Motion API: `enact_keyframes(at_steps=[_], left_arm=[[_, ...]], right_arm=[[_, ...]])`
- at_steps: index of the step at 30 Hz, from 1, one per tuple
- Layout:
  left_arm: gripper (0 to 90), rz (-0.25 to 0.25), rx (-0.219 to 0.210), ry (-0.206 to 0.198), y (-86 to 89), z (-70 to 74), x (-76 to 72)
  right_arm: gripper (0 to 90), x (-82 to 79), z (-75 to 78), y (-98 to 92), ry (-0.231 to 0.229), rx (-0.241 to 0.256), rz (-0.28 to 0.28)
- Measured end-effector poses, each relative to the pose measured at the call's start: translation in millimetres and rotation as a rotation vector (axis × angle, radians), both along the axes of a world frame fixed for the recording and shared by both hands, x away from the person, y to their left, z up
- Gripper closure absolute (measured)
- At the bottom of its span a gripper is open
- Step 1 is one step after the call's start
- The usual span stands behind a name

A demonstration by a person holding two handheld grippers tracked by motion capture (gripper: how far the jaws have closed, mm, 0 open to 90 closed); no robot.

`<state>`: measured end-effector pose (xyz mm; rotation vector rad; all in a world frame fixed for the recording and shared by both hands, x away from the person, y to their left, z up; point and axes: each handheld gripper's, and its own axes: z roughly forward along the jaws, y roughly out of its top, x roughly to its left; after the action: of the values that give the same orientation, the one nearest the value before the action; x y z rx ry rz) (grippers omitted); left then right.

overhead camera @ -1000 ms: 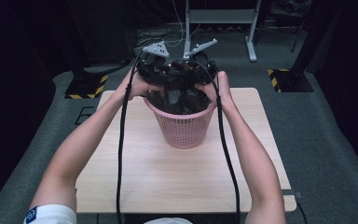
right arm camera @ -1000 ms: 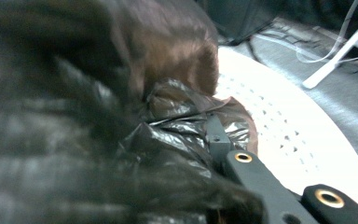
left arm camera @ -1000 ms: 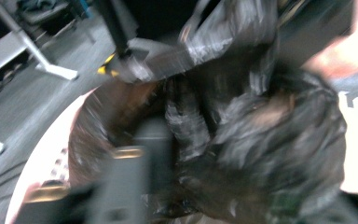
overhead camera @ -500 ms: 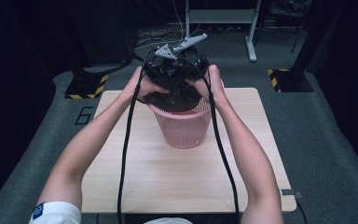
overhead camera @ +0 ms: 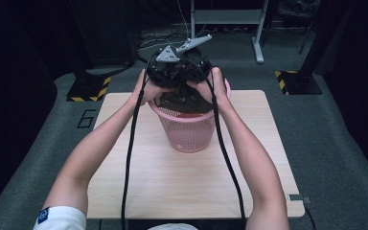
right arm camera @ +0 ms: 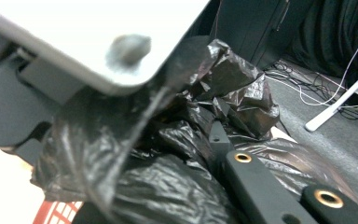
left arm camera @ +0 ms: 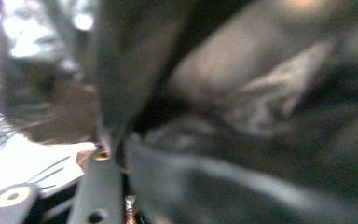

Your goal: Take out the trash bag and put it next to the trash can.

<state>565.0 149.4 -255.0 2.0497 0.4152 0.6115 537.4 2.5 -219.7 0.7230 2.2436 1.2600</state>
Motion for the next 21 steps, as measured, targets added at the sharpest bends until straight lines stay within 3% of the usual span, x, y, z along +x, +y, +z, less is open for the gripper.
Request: enact_keyframes(at_steps=[4, 5, 6, 7, 8, 9, 10, 11, 12, 13, 19, 21], left_arm=[[61.5, 0.022, -0.007, -0.006, -2.0, -2.5, 0.5], [63.1, 0.032, 0.004, 0.004, -3.6, -3.4, 1.2], [63.6, 0.032, 0.004, 0.004, -3.6, -3.4, 1.2], [64.2, 0.052, 0.009, 0.006, -3.4, -3.7, 1.4], [64.5, 0.058, 0.001, 0.01, -2.4, -3.3, 1.9], [64.7, 0.058, 0.001, 0.01, -2.4, -3.3, 1.9], [64.7, 0.064, -0.006, 0.013, -1.0, -2.5, 2.5], [64.9, 0.074, -0.006, 0.014, 0.7, -1.2, 3.4], [65.0, 0.09, -0.027, 0.02, 4.1, 1.6, 4.2], [65.1, 0.09, -0.027, 0.02, 4.1, 1.6, 4.2], [65.2, 0.132, -0.059, 0.023, 12.8, 10.6, 5.3], [65.2, 0.135, -0.065, 0.024, 13.7, 11.6, 5.5]], right_arm=[[90.0, 0.1, -1.1, -6.0, 0.029, 0.026, 0.001], [80.9, -0.8, -1.7, -9.8, 0.034, 0.036, -0.008], [80.9, -0.8, -1.7, -9.8, 0.034, 0.036, -0.008], [68.4, -2.8, -0.7, -16.4, 0.03, 0.04, -0.043], [62.2, -3.6, 0.0, -21.3, 0.037, 0.049, -0.049], [62.2, -3.6, 0.0, -21.3, 0.037, 0.049, -0.049], [56.6, -5.3, 0.7, -26.3, 0.037, 0.055, -0.062], [46.0, -9.3, 1.5, -36.4, 0.029, 0.05, -0.096], [42.4, -11.4, 1.5, -42.3, 0.029, 0.057, -0.109], [42.4, -11.4, 1.5, -42.3, 0.029, 0.057, -0.109], [21.2, -24.4, -4.8, -81.7, 0.053, 0.115, -0.164], [20.5, -26.2, -6.5, -85.1, 0.058, 0.121, -0.159]])
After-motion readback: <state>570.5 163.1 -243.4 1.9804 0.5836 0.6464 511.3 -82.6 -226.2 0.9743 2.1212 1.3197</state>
